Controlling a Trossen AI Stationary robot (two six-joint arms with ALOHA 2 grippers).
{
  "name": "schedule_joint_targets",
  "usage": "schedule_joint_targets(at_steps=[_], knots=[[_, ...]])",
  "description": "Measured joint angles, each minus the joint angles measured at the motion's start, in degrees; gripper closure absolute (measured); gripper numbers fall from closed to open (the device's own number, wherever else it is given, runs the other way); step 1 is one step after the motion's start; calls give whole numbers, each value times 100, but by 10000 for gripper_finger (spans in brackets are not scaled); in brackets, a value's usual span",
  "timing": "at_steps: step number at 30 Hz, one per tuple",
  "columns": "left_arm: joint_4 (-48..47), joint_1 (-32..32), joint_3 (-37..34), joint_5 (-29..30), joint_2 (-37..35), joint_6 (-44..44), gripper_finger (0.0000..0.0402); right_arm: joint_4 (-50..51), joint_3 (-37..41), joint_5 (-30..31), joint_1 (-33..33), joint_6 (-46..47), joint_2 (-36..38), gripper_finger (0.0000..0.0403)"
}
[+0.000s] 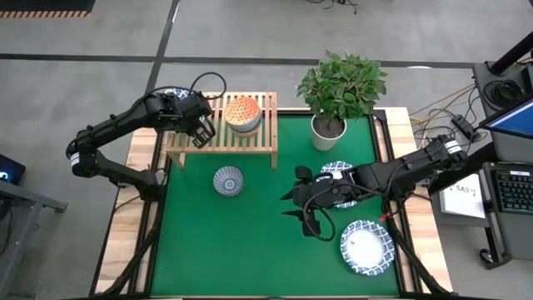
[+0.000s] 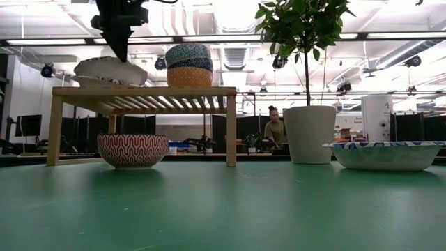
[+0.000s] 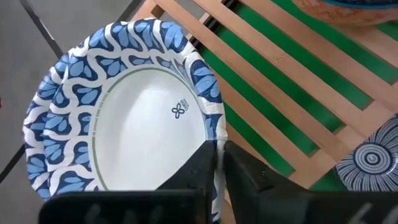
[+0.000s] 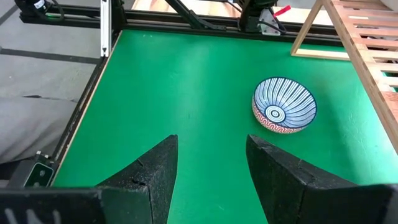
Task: Place and stack bowls onto a shelf
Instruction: Stack the center white bowl on top of the other white bowl on the shelf
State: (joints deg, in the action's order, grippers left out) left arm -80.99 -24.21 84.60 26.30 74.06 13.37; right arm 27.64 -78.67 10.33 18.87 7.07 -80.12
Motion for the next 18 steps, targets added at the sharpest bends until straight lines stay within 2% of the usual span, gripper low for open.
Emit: schedule_joint_targets(at_steps=[4, 9, 13, 18], knots=[[2, 0, -2, 42, 0, 1, 381, 4, 0, 2, 0, 0, 0, 223], [-99, -2, -9, 599, 0, -47, 381, 31, 0, 2, 0, 0, 0, 223], [-160, -4, -11, 581, 0, -209, 398, 46, 0, 4, 0, 54, 0, 223], [-159, 0, -25, 155, 0, -388, 400, 48, 0, 6, 0, 58, 0, 223]])
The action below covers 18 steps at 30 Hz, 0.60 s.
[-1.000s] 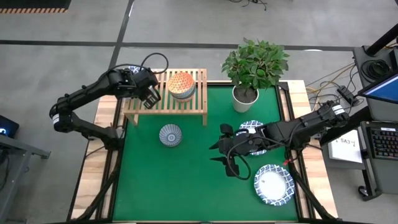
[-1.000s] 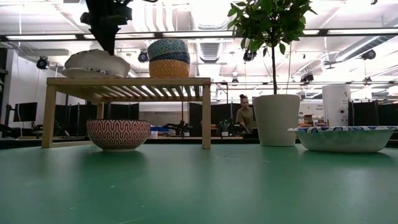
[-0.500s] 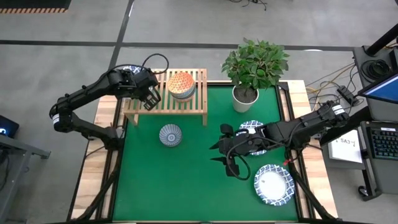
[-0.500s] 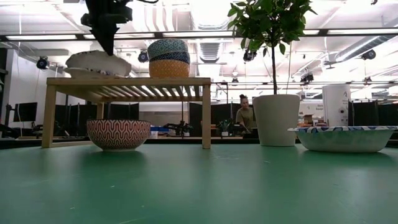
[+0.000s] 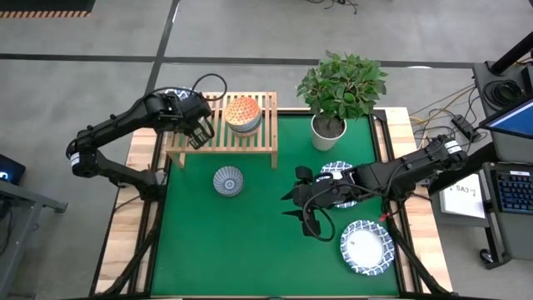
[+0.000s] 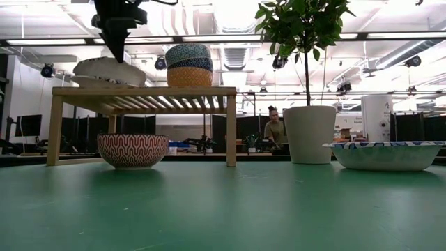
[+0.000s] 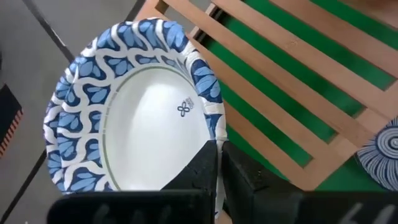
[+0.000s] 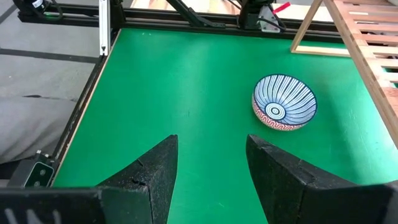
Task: Place and stack bowls onto a shelf
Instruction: Stack the center white bowl on top of the other white bowl on the shelf
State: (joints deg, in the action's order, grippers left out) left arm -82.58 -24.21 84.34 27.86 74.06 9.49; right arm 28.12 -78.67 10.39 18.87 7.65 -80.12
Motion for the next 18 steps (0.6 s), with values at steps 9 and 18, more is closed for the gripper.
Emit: schedule_joint_targets(at_steps=[9, 18], knots=[[327, 124, 33, -940, -125, -293, 401, 13, 32, 4, 2, 25, 0, 223], [-136, 122, 20, 408, -167, -60, 401, -9, 184, 14, 0, 25, -2, 223]])
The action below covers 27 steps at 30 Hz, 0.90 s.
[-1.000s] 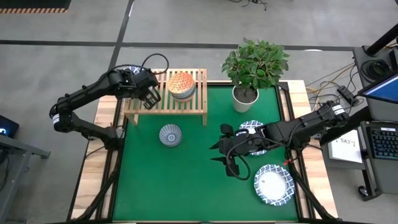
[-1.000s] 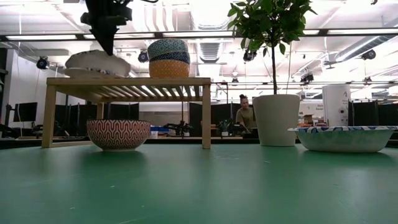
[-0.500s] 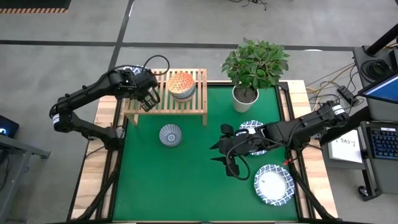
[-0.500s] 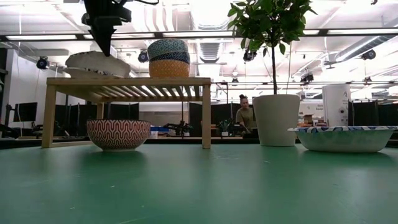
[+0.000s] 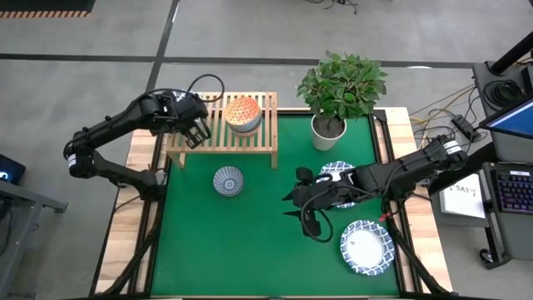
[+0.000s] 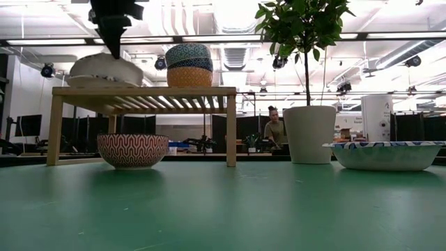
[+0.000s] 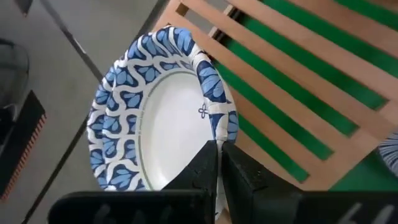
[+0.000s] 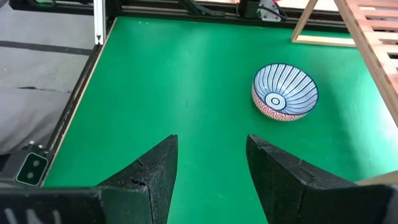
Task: Place and stack bowls onto a shelf
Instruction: Stack the center white bowl on top of the other white bowl on the shelf
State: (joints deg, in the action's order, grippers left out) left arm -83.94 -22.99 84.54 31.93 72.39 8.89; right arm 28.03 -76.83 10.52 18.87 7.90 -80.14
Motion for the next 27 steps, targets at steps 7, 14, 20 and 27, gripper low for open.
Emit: schedule_joint_targets(at_steps=[7, 14, 20, 27], knots=[[392, 146, -8, -421, -25, -39, 402, -4, 53, 2, 0, 2, 0, 223], [1136, 397, 94, -1922, -147, 37, 402, -2, 62, 2, 0, 0, 0, 223], [822, 420, 156, -1441, -143, 106, 401, -2, 63, 2, 0, -24, 0, 223], [791, 420, 158, -1103, -163, -342, 401, -4, 74, 4, 0, -40, 0, 223]])
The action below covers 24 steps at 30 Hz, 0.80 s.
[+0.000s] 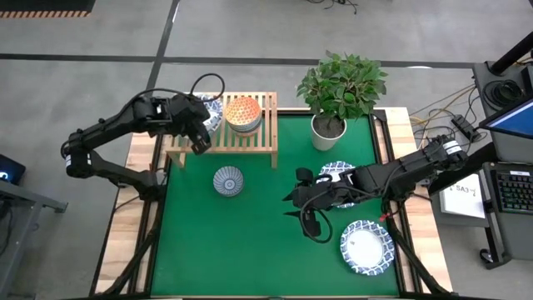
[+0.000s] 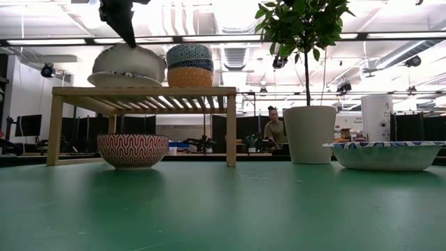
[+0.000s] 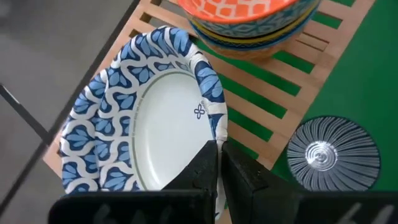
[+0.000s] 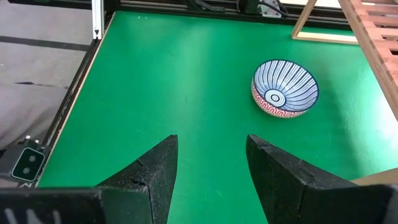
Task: Place and stack bowls onto a shelf
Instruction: Stack the center white bowl on top of the other white bowl on the shelf
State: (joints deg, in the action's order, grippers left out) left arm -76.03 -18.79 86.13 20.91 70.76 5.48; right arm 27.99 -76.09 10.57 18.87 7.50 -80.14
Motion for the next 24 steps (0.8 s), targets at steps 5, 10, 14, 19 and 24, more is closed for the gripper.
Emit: schedule_joint_targets(at_steps=[5, 10, 14, 19, 24], knots=[[-1, 48, 0, 44, 2, -263, 401, 0, 15, 2, 0, -1, 0, 223], [-160, 269, 0, 760, -10, -559, 401, 1, 15, 2, -2, -1, 0, 223], [-219, 451, 0, 1343, -11, -707, 401, 0, 15, 13, -4, -77, 0, 223], [-191, 646, 2, 1857, -1, -988, 401, 0, 15, 30, -15, -109, 0, 223], [-199, 897, 2, 3135, 4, -1351, 401, 1, 15, 273, -15, -111, 0, 223]])
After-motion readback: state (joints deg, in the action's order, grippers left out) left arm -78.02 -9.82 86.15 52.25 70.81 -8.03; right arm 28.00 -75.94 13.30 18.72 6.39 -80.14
